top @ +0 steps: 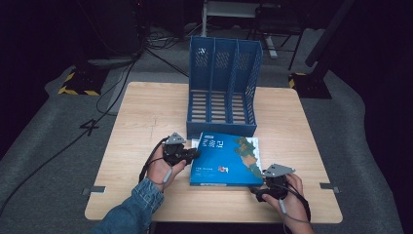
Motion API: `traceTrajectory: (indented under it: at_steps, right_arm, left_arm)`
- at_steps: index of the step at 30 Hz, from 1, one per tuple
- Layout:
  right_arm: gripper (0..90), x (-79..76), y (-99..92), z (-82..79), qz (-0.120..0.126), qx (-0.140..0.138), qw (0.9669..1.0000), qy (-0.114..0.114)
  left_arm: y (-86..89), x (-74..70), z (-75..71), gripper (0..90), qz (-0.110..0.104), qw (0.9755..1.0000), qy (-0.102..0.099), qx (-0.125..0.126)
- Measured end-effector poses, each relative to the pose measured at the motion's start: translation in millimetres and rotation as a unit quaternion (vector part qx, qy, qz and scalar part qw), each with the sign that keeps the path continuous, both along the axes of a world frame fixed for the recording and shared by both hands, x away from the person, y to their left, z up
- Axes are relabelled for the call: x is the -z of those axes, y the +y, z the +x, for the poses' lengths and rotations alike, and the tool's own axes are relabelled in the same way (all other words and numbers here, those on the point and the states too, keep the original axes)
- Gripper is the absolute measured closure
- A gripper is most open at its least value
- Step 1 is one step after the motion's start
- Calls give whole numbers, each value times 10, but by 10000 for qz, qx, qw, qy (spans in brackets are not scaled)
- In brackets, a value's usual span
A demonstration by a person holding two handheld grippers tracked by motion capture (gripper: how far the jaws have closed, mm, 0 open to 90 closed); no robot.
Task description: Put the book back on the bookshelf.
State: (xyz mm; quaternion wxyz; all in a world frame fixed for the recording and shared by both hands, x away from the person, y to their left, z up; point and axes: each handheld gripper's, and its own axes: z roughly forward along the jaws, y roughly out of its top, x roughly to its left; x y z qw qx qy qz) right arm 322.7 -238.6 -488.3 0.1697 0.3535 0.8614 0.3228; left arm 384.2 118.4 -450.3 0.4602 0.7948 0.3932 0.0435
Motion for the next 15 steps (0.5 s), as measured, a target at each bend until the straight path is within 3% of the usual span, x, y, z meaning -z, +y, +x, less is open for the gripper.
traceTrajectory:
  at_steps: [3,7,15]
  right_arm:
    - [169,-70,5,-83,41,65,9997,-238]
    - [168,-138,181,-147,50,-218,9990,-398]
    - [169,-180,480,-150,109,-654,9966,-497]
  left_arm:
    - [-23,-95,-4,793,72,9999,46,70]
    - [-64,-185,-11,797,200,9997,62,106]
    - [-124,-367,-35,801,284,9995,14,160]
